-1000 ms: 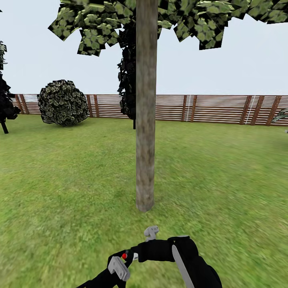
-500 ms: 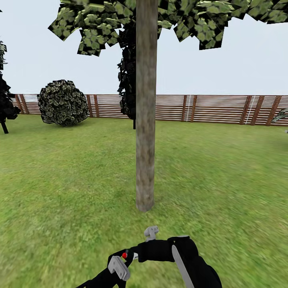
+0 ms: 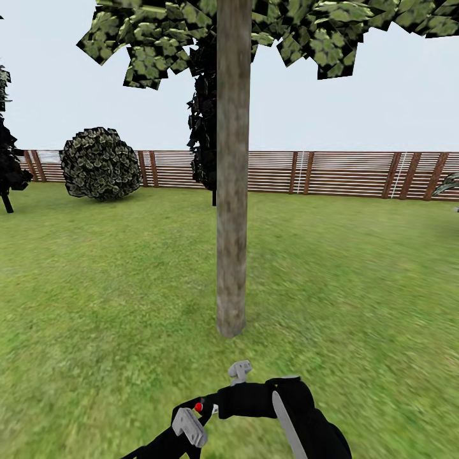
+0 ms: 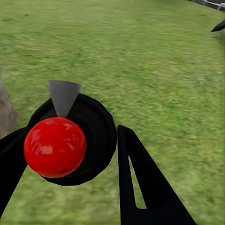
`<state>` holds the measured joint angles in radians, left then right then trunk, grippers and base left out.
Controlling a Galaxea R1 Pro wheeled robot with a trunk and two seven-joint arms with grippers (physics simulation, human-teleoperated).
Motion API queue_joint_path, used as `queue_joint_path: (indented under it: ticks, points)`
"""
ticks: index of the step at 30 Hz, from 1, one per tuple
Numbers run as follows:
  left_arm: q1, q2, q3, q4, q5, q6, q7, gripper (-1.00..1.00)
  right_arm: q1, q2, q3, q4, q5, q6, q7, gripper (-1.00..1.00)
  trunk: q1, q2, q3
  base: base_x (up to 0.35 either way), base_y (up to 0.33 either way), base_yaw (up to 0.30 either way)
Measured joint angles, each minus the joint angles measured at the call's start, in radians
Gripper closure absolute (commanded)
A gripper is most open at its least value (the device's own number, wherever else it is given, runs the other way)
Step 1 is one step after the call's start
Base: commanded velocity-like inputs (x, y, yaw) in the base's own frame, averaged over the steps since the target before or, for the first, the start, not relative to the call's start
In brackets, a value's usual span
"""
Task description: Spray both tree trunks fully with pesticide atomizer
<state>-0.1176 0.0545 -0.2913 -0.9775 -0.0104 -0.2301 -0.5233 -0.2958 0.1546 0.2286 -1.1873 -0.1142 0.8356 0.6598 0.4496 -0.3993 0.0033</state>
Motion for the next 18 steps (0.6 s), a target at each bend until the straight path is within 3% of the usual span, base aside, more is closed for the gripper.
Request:
queue_joint_path:
  ticks: [18]
  points:
    - [0.000,0.000,0.000,-0.001,0.000,0.000,-0.002,1.00,0.000,0.003,0.002,0.018,0.000,0.000,0.000,1.00,0.000,0.000,0.000,0.000,0.000,0.000]
